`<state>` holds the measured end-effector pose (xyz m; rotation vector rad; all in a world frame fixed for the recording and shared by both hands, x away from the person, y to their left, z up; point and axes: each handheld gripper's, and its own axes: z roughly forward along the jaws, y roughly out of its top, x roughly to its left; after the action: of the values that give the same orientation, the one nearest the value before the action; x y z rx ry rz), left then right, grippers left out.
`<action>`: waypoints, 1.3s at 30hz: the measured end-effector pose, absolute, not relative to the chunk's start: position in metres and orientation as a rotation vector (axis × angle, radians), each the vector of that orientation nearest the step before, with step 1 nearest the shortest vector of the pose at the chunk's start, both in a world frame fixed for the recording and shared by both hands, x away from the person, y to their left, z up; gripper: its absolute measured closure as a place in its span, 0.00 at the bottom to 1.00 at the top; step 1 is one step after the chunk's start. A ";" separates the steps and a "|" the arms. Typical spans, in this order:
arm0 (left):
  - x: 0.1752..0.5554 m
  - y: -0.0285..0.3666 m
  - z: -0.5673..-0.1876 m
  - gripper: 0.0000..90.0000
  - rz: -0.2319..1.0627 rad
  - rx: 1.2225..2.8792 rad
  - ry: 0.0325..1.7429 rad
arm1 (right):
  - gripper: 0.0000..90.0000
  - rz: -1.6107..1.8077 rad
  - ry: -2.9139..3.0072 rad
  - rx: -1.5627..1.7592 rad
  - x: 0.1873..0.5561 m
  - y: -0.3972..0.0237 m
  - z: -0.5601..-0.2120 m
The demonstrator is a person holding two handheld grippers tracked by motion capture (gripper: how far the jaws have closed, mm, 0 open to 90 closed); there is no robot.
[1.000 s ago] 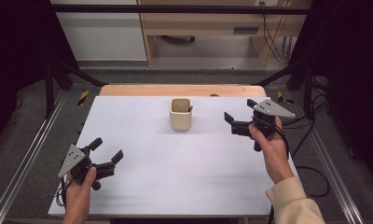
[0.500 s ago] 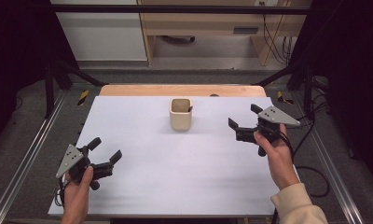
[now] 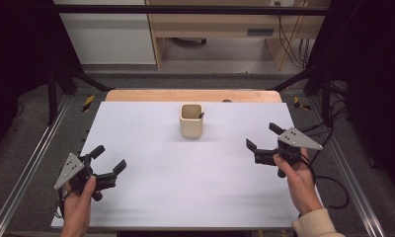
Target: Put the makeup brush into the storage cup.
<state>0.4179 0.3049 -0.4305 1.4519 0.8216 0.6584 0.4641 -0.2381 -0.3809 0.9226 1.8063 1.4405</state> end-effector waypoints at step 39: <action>0.412 0.315 -0.428 0.01 0.652 1.482 0.766 | 0.05 1.456 1.810 0.921 0.431 -0.255 -0.426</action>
<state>0.4123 0.3153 -0.4280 1.4818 0.7663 0.6517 0.4309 -0.2546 -0.4264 0.9214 1.8103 1.4560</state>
